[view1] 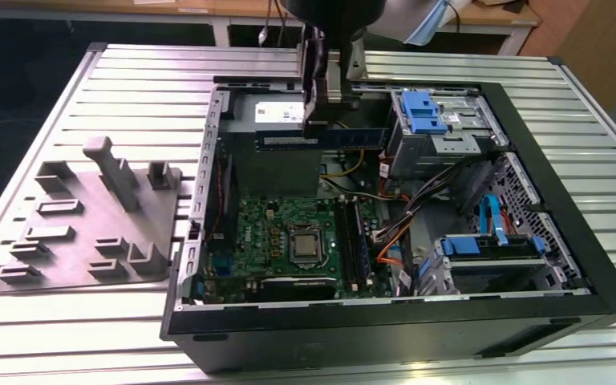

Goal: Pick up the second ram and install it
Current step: 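Pick up the second ram and move it above second insertion slot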

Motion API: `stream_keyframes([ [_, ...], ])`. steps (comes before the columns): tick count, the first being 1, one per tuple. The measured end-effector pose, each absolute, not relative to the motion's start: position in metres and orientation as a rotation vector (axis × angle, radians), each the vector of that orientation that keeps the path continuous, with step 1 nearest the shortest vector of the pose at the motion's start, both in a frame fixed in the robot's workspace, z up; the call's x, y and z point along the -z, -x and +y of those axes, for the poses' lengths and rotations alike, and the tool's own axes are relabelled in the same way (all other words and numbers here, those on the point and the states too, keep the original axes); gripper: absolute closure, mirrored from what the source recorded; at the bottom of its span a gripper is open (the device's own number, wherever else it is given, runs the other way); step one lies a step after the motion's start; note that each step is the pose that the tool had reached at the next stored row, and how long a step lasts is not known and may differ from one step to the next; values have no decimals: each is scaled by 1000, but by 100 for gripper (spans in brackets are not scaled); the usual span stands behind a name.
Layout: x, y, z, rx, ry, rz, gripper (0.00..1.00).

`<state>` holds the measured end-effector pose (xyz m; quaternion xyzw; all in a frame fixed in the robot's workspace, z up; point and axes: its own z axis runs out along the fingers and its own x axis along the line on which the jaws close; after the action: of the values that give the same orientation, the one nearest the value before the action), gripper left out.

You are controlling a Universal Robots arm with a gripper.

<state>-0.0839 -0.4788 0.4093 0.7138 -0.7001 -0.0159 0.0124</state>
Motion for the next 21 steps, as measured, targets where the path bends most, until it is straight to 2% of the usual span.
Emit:
stream_keyframes([
  [21, -373, 81, -479, 70, -2235, -2191, 88],
])
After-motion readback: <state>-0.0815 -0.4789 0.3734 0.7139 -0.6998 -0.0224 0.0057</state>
